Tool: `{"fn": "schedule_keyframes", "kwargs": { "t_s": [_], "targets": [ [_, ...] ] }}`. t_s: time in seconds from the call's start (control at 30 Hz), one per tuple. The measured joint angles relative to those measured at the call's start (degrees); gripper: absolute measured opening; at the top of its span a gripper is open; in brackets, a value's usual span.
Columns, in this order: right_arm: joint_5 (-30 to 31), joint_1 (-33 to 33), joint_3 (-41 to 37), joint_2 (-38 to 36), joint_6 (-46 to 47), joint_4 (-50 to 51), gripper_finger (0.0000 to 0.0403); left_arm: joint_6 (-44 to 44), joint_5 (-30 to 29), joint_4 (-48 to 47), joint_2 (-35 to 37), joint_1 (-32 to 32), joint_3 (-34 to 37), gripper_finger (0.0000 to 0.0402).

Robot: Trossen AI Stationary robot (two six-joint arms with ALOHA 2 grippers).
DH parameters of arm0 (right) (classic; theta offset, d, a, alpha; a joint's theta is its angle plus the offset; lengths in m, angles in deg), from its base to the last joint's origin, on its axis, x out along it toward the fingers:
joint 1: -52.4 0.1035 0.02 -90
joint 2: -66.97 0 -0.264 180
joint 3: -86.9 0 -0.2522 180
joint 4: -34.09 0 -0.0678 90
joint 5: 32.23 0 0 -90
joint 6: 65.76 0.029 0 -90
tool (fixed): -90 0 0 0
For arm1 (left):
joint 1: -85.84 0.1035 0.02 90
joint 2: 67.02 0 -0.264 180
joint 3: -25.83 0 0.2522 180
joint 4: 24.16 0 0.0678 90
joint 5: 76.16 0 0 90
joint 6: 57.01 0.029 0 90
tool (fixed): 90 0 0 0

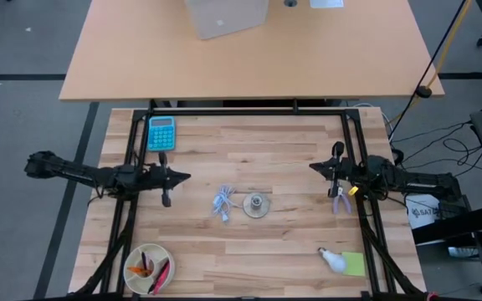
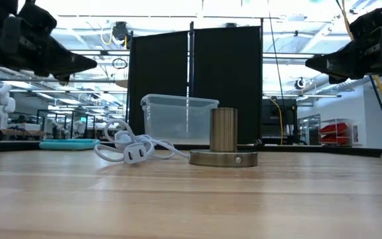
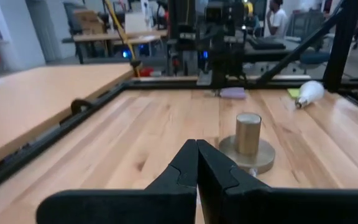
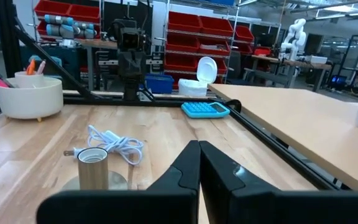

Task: Screw lightbulb
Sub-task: Return to Home Position

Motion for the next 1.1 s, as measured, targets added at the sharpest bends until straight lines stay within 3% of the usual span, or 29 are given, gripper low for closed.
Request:
{"fn": "schedule_keyframes", "kwargs": {
  "t_s": [0.4,0.53,1.1],
  "targets": [
    [0.0,0.0,0.0,0.0,0.2,0.0,0.0000,0.5,0.1,-13.2,15.9,0.0,0.0,0.0000],
    [0.0,0.0,0.0,0.0,0.2,0.0,0.0000,3.0,0.4,-13.2,19.5,0.0,0.0,0.0000],
    [0.0,0.0,0.0,0.0,0.2,0.0,0.0000,6.5,-3.2,-13.0,19.4,0.0,0.0,0.0000]
  ]
}}
